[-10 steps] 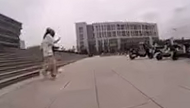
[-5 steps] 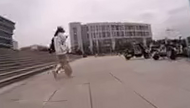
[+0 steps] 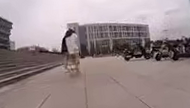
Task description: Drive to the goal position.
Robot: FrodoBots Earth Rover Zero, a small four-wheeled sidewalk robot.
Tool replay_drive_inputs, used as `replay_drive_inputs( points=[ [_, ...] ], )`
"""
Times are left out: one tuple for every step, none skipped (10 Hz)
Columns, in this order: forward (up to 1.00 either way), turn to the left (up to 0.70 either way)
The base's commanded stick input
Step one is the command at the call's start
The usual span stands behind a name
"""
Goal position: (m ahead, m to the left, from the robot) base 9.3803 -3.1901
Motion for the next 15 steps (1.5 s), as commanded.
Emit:
replay_drive_inputs(
  points=[
    [0.7, 0.02],
    [0.7, 0.02],
    [0.7, 0.02],
    [0.7, 0.02],
    [0.7, 0.02],
    [0.7, 0.02],
    [0.7, 0.02],
    [0.7, 0.02],
    [0.7, 0.02],
    [0.7, 0.02],
    [0.7, 0.02],
    [0.7, 0.01],
    [0.7, 0.01],
    [0.7, 0.01],
    [0.7, 0.01]
  ],
)
